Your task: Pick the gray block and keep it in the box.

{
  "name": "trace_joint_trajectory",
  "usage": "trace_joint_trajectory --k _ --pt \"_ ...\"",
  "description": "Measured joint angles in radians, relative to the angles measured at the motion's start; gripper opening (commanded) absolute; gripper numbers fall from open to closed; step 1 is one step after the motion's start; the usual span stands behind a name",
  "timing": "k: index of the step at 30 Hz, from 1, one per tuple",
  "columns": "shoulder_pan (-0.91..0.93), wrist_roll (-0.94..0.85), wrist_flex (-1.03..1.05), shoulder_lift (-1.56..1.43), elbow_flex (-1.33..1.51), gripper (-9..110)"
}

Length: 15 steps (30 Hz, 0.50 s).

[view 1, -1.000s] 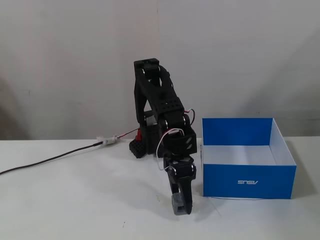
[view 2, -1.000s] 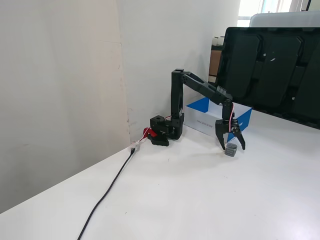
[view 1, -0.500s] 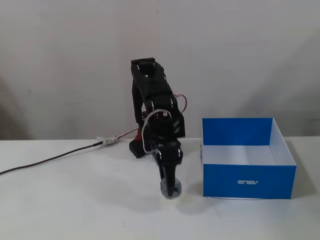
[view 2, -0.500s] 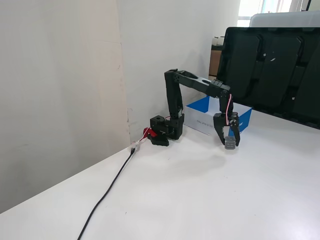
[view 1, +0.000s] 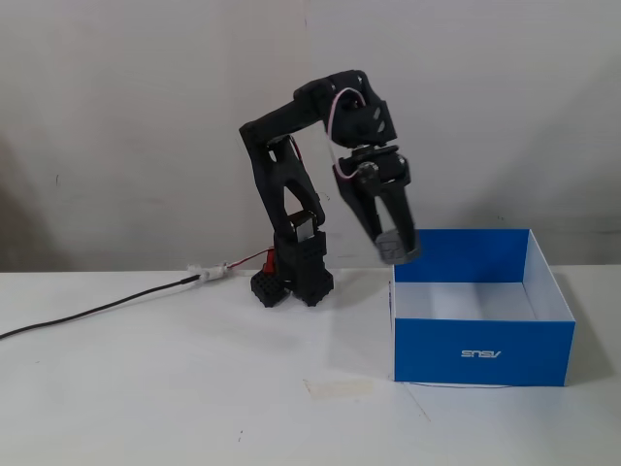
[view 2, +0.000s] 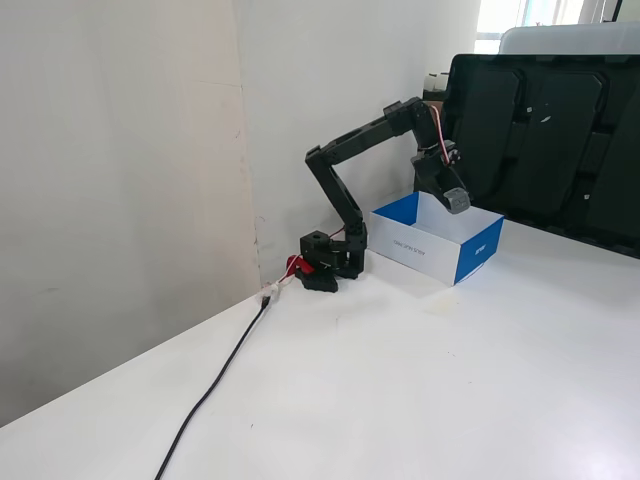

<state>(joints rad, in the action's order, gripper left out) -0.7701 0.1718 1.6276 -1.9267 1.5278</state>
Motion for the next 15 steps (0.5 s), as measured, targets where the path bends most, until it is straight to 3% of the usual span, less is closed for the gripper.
trace_joint_trajectory --k 8,12,15 --pt "-0.42 0.017 -0.023 0.0 0.0 0" --pt "-0.565 0.025 -0.069 0.006 0.0 25" --pt "-0.6 0.04 -0.092 0.006 0.014 31"
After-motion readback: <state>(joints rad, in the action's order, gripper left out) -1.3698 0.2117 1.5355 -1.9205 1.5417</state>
